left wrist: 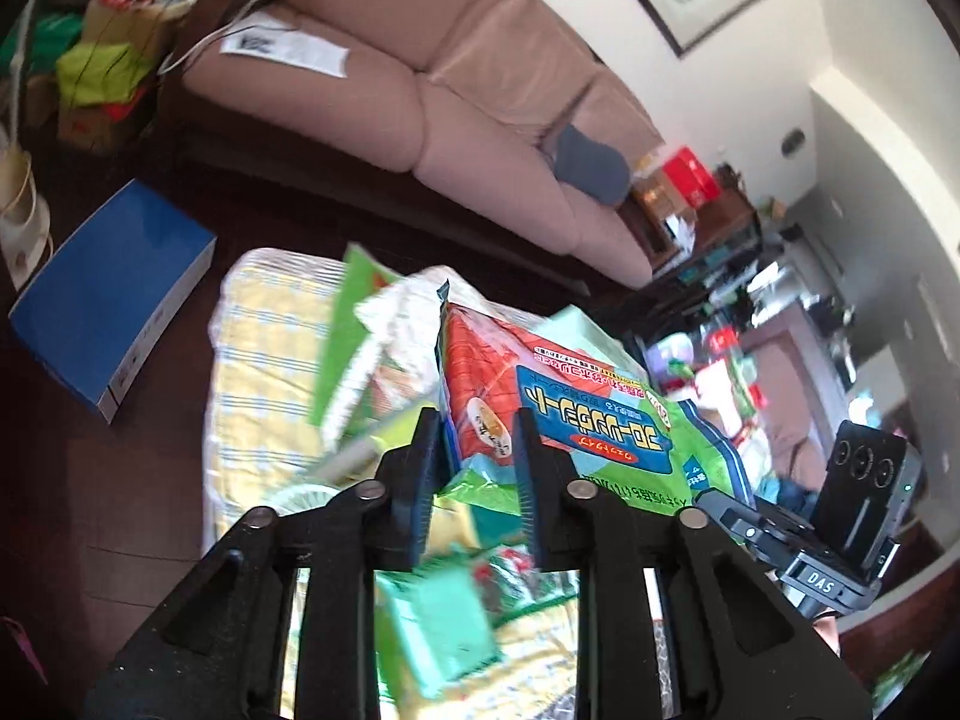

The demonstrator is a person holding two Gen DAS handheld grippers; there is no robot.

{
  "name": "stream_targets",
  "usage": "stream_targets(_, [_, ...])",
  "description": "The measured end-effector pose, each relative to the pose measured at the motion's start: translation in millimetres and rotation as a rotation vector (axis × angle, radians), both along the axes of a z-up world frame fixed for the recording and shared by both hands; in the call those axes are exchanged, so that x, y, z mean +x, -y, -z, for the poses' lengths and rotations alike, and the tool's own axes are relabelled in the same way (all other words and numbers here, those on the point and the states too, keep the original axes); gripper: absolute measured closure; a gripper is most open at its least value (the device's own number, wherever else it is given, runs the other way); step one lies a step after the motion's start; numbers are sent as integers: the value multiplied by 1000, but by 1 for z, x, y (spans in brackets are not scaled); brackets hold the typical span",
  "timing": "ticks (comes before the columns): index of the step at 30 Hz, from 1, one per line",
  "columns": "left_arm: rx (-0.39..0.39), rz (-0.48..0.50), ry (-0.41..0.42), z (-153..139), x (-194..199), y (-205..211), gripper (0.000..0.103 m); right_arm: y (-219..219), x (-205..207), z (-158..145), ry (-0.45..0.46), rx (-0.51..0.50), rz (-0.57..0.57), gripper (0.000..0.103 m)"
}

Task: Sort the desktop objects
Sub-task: 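Carry the wet wipes pack over the cardboard box and open the left gripper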

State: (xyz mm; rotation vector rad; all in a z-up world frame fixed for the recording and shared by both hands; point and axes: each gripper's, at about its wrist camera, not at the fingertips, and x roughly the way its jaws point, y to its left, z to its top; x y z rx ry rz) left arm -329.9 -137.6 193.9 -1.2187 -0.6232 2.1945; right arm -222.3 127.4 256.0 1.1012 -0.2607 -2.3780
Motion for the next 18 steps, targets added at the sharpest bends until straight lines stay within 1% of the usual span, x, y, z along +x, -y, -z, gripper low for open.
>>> stream_targets(6, [-10, 87, -19, -34, 29, -81, 83, -74, 43, -22, -6, -28, 97, 86])
stream_targets(10, [-17, 157, -48, -63, 50, -145, 83, -129, 77, -45, -39, -34, 151, 86])
stream_targets(14, [-27, 234, -76, -87, 71, -222, 83, -190, 114, -64, -71, -26, 214, 86])
stream_targets(18, [-36, 314, -79, -93, 85, -310, 83, -261, 144, -66, -80, -23, 298, 86])
